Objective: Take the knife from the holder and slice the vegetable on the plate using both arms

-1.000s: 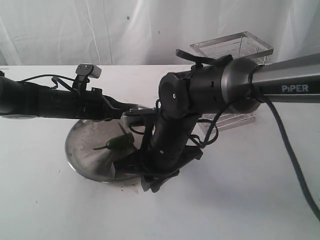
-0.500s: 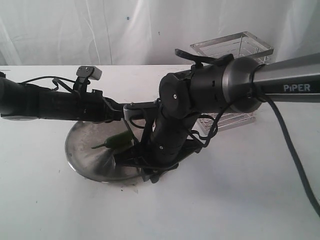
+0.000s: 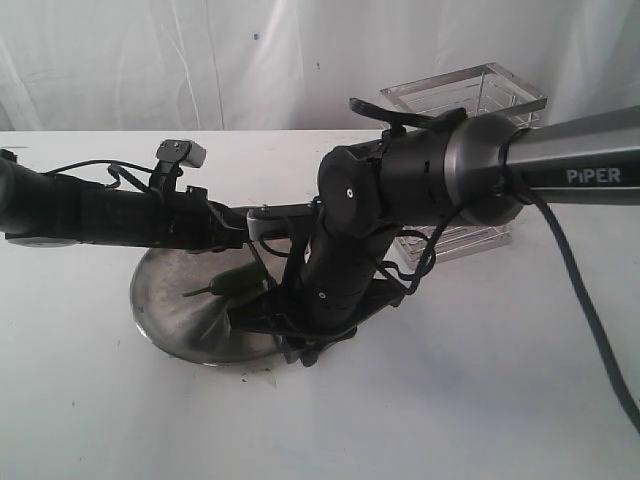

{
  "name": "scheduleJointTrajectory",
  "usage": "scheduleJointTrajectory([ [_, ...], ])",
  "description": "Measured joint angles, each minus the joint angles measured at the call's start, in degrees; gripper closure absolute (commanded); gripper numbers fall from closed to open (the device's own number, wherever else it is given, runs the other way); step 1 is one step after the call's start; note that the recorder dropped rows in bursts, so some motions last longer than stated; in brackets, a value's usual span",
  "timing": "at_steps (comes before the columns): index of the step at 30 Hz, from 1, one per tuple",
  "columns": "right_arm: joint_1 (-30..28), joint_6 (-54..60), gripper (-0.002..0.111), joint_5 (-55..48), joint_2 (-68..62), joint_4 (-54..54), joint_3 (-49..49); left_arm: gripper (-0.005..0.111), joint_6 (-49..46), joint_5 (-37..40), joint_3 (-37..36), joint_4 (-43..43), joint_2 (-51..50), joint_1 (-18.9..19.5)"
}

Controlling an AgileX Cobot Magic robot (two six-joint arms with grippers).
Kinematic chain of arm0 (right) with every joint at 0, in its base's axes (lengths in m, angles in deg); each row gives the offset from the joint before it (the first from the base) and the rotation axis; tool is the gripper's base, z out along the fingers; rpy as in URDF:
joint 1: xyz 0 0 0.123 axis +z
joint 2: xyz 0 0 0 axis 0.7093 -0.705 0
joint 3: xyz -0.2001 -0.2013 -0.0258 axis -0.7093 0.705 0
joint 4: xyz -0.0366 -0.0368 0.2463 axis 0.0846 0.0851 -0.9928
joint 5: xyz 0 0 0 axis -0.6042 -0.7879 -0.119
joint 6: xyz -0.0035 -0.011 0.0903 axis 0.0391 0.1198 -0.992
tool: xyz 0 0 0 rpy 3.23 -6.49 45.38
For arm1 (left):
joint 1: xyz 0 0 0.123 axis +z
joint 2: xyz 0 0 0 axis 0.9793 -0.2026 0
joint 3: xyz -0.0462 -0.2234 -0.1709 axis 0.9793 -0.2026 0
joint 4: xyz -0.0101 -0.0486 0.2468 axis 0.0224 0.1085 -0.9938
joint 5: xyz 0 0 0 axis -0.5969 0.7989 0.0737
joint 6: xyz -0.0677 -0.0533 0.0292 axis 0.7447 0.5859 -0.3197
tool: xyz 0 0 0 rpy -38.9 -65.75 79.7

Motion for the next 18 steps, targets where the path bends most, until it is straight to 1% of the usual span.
scheduleJointTrajectory([
  [18,0.00,0.00,0.108,-0.12,0.00,-0.49,0.00,0.107,-0.56,-1.42,0.00,0.00,0.00,0.00],
])
